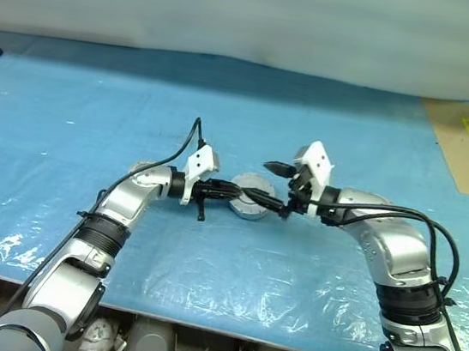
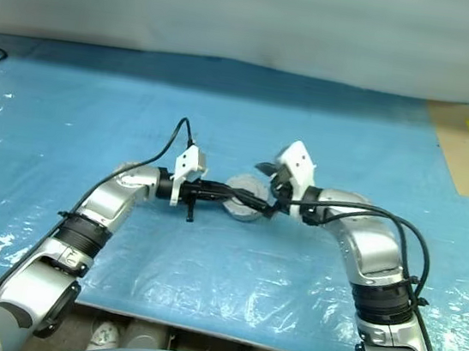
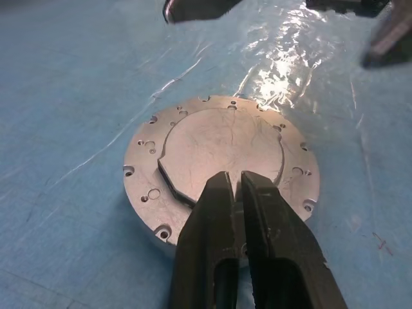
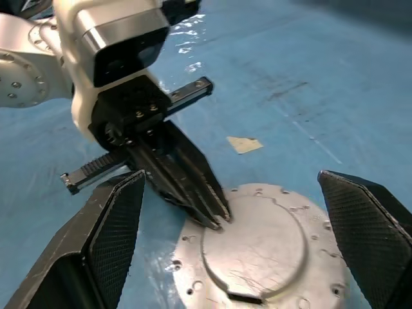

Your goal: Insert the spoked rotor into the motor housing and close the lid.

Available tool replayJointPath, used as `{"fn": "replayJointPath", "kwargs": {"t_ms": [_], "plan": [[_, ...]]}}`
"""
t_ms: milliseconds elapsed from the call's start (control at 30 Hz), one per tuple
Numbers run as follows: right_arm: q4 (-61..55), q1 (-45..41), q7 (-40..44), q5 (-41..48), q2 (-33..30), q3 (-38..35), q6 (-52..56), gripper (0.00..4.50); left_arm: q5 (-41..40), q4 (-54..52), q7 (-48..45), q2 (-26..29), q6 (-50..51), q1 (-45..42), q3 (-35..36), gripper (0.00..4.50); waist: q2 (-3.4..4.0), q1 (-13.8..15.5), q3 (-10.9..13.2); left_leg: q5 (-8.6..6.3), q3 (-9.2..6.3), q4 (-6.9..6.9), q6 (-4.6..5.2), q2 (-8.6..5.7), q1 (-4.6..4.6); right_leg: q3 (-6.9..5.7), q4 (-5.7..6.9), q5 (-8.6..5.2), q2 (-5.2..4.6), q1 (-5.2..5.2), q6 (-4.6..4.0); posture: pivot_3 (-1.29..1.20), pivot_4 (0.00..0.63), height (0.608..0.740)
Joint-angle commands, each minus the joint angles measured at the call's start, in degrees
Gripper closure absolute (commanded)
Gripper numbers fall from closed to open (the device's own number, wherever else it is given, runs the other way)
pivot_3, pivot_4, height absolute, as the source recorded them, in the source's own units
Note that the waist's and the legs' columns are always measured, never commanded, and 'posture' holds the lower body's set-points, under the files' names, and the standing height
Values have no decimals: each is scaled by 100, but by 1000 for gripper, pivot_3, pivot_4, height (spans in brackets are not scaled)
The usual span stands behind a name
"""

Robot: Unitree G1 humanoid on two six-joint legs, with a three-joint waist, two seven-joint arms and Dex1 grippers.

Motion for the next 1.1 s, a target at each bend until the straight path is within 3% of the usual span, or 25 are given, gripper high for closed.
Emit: {"fn": "replayJointPath", "kwargs": {"t_ms": [33, 167, 300, 567, 933, 1033, 1100], "plan": [[129, 132, -340, 546, -53, -886, 689, 33, 173, 191, 52, 44, 127, 99, -109, 4191, 0, 9, 0, 0, 0, 0, 0, 0, 0, 0, -1, 0, 0, 0, 0, 0, 150, 740], [735, 97, -743, 1718, 114, -2295, 2745, 33, 142, 186, 2, 64, 145, 61, -94, 4191, 1, 58, 0, 0, 0, -2, 0, -8, -1, 1, -7, 0, 0, 1, 0, 0, 150, 740], [840, 277, -1027, 2205, 413, -2869, 3664, 33, 71, 206, -33, 46, 221, 10, -42, 4191, 9, 60, -4, 1, 1, -17, -1, -3, 3, 1, -11, 0, 9, -3, -1, 0, 150, 740], [747, 616, -1649, 2398, 1517, -2611, 4041, 33, 122, 332, -122, 63, 185, -151, -54, 4191, 17, 71, -5, 1, 4, -28, -2, -2, -2, 0, -23, 0, -2, -8, 0, 0, 150, 740], [1081, 282, -1881, 2425, 1952, -2297, 3487, 33, 139, 365, -134, 68, 185, -190, -42, 4191, 19, 65, -6, 1, 4, -56, -4, -2, 3, -2, -45, 1, -2, -4, 2, 0, 150, 740], [1086, 184, -1809, 2470, 2030, -2197, 3285, 636, 110, 384, -58, 76, 257, -259, 38, 4191, 19, 64, -6, 1, 4, -59, -4, -3, 2, -2, -47, 1, -1, -6, 2, 0, 150, 740], [1188, 134, -1813, 2423, 2132, -2090, 3102, 1297, 156, 436, -78, 103, 218, -289, 21, 4191, 20, 53, -6, 2, 5, -63, -4, -4, -1, -2, -49, 1, -1, -10, 3, 0, 150, 740]]}}
